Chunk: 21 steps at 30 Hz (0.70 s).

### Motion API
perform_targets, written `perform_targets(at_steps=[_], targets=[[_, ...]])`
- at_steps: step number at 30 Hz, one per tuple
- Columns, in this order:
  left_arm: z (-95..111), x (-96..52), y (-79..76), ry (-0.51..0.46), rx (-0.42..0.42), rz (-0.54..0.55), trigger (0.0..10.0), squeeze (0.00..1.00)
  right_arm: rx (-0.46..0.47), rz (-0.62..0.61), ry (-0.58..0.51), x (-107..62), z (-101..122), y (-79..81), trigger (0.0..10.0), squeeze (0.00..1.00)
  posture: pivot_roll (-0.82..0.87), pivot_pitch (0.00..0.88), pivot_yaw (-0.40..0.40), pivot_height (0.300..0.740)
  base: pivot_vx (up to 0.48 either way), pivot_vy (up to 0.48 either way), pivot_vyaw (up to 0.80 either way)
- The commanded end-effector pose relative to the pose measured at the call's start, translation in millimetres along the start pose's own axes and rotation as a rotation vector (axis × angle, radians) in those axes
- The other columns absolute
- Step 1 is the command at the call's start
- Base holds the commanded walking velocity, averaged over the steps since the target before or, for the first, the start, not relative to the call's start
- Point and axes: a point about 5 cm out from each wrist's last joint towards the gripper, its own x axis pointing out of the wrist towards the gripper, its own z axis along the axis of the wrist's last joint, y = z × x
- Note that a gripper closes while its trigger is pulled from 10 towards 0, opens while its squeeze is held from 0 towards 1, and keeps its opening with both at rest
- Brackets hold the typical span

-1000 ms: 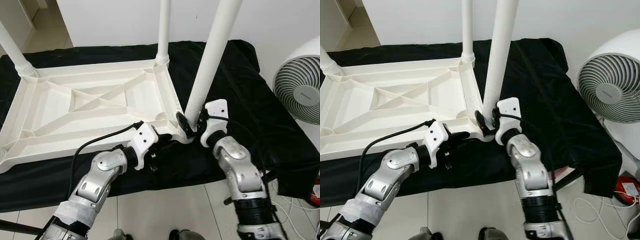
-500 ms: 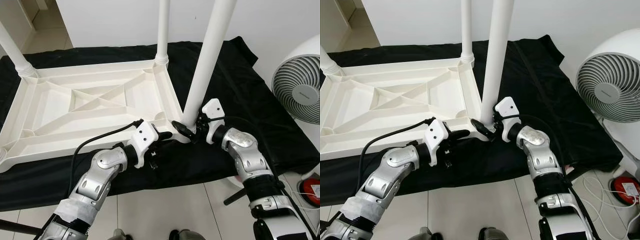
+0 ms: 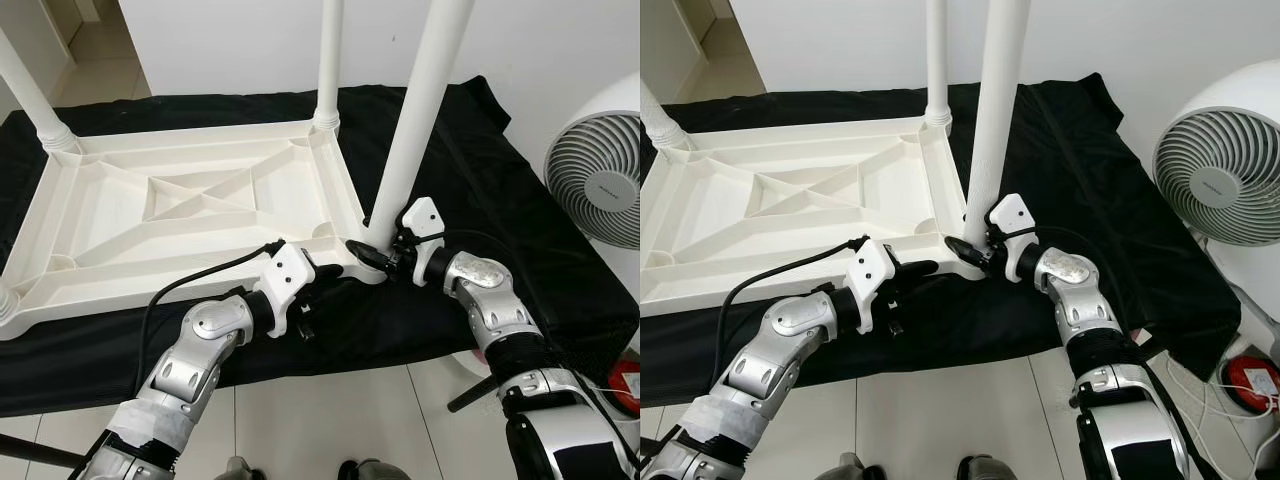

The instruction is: Building children table

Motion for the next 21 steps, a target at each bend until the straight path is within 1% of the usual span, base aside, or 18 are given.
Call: perform_targets(at_steps=[1,2,3,4,5,6,9,10,13,14,15,16,18,19,20,21], targets=[[-1,-0.3,-1.8,0.007,0.006,-0.003,10.0,0.00,0.021,-0.012,0.027,-5.1,-9,0.7,0.0,0.00,-0.11,0.091,0.021,0.740,0.000,0.000,0.00],[-1,-0.3,-1.8,0.007,0.006,-0.003,10.0,0.00,0.021,-0.012,0.027,-5.1,-9,0.7,0.0,0.00,-0.11,0.091,0.021,0.740,0.000,0.000,0.00],[-1,-0.2,-1.9,0.007,0.006,-0.005,10.0,0.00,0.044,-0.039,0.021,-5.4,-9,0.6,6.4,0.00,-0.11,0.091,0.021,0.740,0.000,0.000,0.00],[-1,-0.2,-1.9,0.007,0.006,-0.005,10.0,0.00,0.044,-0.039,0.021,-5.4,-9,0.6,6.4,0.00,-0.11,0.091,0.021,0.740,0.000,0.000,0.00],[-1,0.0,-1.8,0.008,0.009,-0.007,10.0,0.00,0.071,-0.073,0.018,-4.9,-11,0.8,10.0,0.00,-0.12,0.091,0.020,0.740,0.000,0.000,0.00],[-1,0.3,-1.3,0.009,0.011,-0.003,10.0,0.00,0.086,-0.117,0.025,-3.9,-12,1.6,10.0,0.00,-0.12,0.091,0.020,0.740,0.000,0.000,0.00],[-2,0.5,-0.8,0.010,0.013,0.000,10.0,0.00,0.092,-0.145,0.032,-3.3,-12,2.2,10.0,0.00,-0.12,0.091,0.020,0.740,0.000,0.000,0.00],[-2,0.6,-1.1,0.010,0.012,-0.001,10.0,0.00,0.101,-0.184,0.025,-1.6,-12,5.0,10.0,0.00,-0.12,0.093,0.018,0.740,0.000,0.000,0.00],[-2,0.7,-1.4,0.010,0.011,-0.002,10.0,0.00,0.106,-0.209,0.019,-0.7,-11,6.9,10.0,0.00,-0.12,0.093,0.018,0.740,0.000,0.000,0.00],[-2,0.8,-2.9,0.008,-0.017,-0.013,10.0,1.00,0.120,-0.241,-0.002,1.2,-8,14.7,10.0,0.00,-0.12,0.092,0.015,0.740,0.000,0.000,0.00],[-2,0.8,-2.9,0.008,-0.017,-0.013,10.0,1.00,0.120,-0.241,-0.002,1.2,-8,14.7,10.0,0.00,-0.12,0.092,0.015,0.740,0.000,0.000,0.00],[-3,0.6,-4.5,0.007,-0.042,-0.023,10.0,1.00,0.136,-0.268,-0.018,1.8,-6,20.9,10.0,0.00,-0.12,0.089,0.015,0.740,0.000,0.000,0.00],[-3,0.6,-4.5,0.007,-0.042,-0.023,10.0,1.00,0.136,-0.268,-0.018,1.8,-6,20.9,10.0,0.00,-0.12,0.089,0.015,0.740,0.000,0.000,0.00],[-3,0.9,-4.7,0.011,-0.028,-0.017,10.0,1.00,0.199,-0.391,-0.039,-0.6,-4,28.4,10.0,0.00,-0.12,0.085,0.012,0.740,0.000,0.000,0.00],[-3,0.9,-4.7,0.011,-0.028,-0.017,10.0,1.00,0.199,-0.391,-0.039,-0.6,-4,28.4,10.0,0.00,-0.12,0.085,0.012,0.740,0.000,0.000,0.00],[-4,1.3,-4.7,0.020,0.004,-0.014,10.0,0.00,0.225,-0.527,-0.039,-5.4,-3,33.9,10.0,0.00,-0.12,0.083,0.011,0.740,0.000,0.000,0.00]])
